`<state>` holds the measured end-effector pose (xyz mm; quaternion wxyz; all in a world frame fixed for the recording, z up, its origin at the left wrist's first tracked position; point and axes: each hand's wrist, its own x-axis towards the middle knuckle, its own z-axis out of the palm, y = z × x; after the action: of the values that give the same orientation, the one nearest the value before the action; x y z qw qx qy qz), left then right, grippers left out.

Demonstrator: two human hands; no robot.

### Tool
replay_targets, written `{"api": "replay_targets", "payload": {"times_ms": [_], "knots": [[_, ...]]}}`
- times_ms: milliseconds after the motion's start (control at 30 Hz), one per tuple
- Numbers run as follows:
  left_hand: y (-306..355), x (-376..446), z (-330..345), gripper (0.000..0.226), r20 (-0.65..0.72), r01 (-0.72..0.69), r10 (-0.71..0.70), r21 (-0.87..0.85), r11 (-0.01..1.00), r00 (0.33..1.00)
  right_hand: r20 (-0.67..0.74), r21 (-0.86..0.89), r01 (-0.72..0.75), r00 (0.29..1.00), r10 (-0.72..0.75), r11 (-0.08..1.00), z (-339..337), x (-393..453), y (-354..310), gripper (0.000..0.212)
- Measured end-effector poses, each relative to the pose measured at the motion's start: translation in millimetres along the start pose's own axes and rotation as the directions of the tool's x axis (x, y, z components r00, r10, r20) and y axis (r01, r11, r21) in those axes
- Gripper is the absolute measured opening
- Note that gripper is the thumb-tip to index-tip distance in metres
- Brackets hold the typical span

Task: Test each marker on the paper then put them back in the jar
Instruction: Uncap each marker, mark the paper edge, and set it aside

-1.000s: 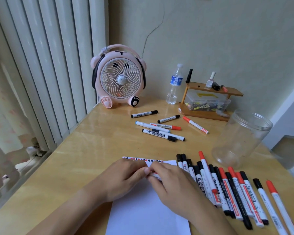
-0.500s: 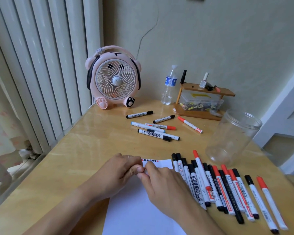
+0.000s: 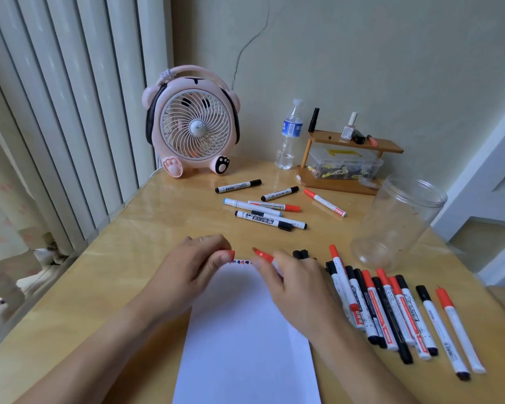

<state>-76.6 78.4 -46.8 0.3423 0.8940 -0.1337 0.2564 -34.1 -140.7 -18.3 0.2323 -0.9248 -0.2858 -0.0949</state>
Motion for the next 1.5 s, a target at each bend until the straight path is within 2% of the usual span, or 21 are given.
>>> {"api": "replay_targets", "payload": {"times_ms": [100, 167, 200, 267, 300, 367, 400, 467, 500, 533, 600, 700, 800, 867, 933, 967, 1033, 1100, 1267, 1400, 1500], "knots": [[4.3, -4.7, 5.4, 0.032, 0.161, -0.001, 0.010, -0.051, 0.999, 0.987, -0.130, 0.258, -0.105, 0.981, 0.142, 0.960, -0.3, 9.3, 16.6, 0.038], [13.4, -7.8, 14.1, 0.019, 0.323, -0.046, 0.059, -0.047, 0.998, 0.944, -0.142, 0.306, -0.131, 0.973, 0.181, 0.943, -1.9, 13.8, 24.1, 0.022], [17.7, -9.1, 18.2, 0.021, 0.380, -0.068, 0.080, -0.044, 0.997, 0.922, -0.149, 0.342, -0.125, 0.971, 0.185, 0.931, -3.9, 13.9, 25.1, 0.017], [23.0, -11.1, 25.4, 0.042, 0.469, -0.109, 0.105, -0.018, 0.994, 0.877, -0.132, 0.508, -0.109, 0.970, 0.203, 0.854, -7.5, 12.6, 24.2, 0.034], [24.1, -11.7, 27.8, 0.053, 0.509, -0.131, 0.103, 0.019, 0.991, 0.854, -0.110, 0.600, -0.104, 0.971, 0.211, 0.794, -9.4, 11.7, 23.8, 0.040], [24.7, -13.8, 29.0, 0.074, 0.567, -0.155, 0.076, 0.092, 0.984, 0.820, -0.072, 0.743, -0.103, 0.970, 0.232, 0.661, -14.9, 11.8, 21.4, 0.034], [24.3, -15.5, 27.5, 0.076, 0.574, -0.160, 0.072, 0.105, 0.981, 0.816, -0.030, 0.828, -0.115, 0.968, 0.248, 0.549, -16.5, 12.7, 20.4, 0.032], [24.4, -18.8, 20.8, 0.068, 0.554, -0.174, 0.101, 0.080, 0.982, 0.826, 0.084, 0.963, -0.140, 0.968, 0.238, 0.229, -15.4, 14.5, 19.0, 0.035], [24.9, -19.7, 17.6, 0.061, 0.542, -0.180, 0.120, 0.059, 0.982, 0.832, 0.113, 0.979, -0.147, 0.967, 0.228, 0.140, -12.1, 14.5, 19.3, 0.037], [26.1, -20.4, 15.0, 0.056, 0.537, -0.188, 0.134, 0.047, 0.981, 0.833, 0.121, 0.981, -0.152, 0.966, 0.230, 0.124, -8.1, 14.2, 18.2, 0.035], [28.7, -19.5, 12.5, 0.050, 0.534, -0.197, 0.151, 0.030, 0.980, 0.832, 0.111, 0.970, -0.161, 0.961, 0.252, 0.185, 1.2, 13.2, 14.4, 0.023], [34.6, -17.9, 11.1, 0.046, 0.534, -0.188, 0.173, -0.028, 0.982, 0.827, 0.151, 0.932, -0.238, 0.940, 0.307, 0.272, 16.8, 11.4, 5.7, 0.019], [37.3, -15.3, 8.5, 0.045, 0.531, -0.128, 0.151, -0.081, 0.988, 0.834, 0.219, 0.892, -0.329, 0.915, 0.340, 0.311, 25.1, 9.0, -3.5, 0.034], [29.9, -13.4, 6.8, 0.051, 0.472, -0.142, 0.142, -0.035, 0.989, 0.870, 0.203, 0.874, -0.323, 0.921, 0.332, 0.362, 28.1, 8.0, -5.2, 0.025], [15.8, -10.5, 4.1, 0.060, 0.417, -0.094, 0.055, 0.074, 0.993, 0.907, 0.166, 0.860, -0.296, 0.933, 0.320, 0.417, 26.2, 8.2, -3.1, 0.007], [9.2, -9.3, 2.0, 0.067, 0.407, -0.043, -0.013, 0.127, 0.991, 0.913, 0.148, 0.850, -0.283, 0.938, 0.314, 0.443, 23.9, 8.6, -0.5, 0.007], [0.8, -9.3, -0.7, 0.080, 0.428, 0.048, -0.121, 0.178, 0.983, 0.896, 0.136, 0.829, -0.276, 0.943, 0.302, 0.486, 19.9, 9.5, 4.5, 0.007], [-1.6, -10.9, 1.0, 0.083, 0.453, 0.082, -0.154, 0.176, 0.981, 0.878, 0.145, 0.808, -0.287, 0.943, 0.299, 0.514, 18.6, 9.3, 7.6, 0.003], [-5.9, -11.4, 14.6, 0.087, 0.412, 0.124, -0.202, 0.208, 0.970, 0.889, 0.194, 0.695, -0.362, 0.926, 0.323, 0.621, 21.6, 7.8, 11.0, 0.021], [-17.8, -9.2, 18.9, 0.060, 0.352, 0.156, -0.229, 0.224, 0.962, 0.907, 0.154, 0.678, -0.341, 0.932, 0.328, 0.651, 18.4, 7.3, 9.7, 0.015], [-23.9, -8.1, 21.1, 0.035, 0.252, 0.128, -0.190, 0.243, 0.962, 0.949, 0.153, 0.654, -0.350, 0.929, 0.336, 0.671, 16.1, 7.3, 10.4, 0.014]]}}
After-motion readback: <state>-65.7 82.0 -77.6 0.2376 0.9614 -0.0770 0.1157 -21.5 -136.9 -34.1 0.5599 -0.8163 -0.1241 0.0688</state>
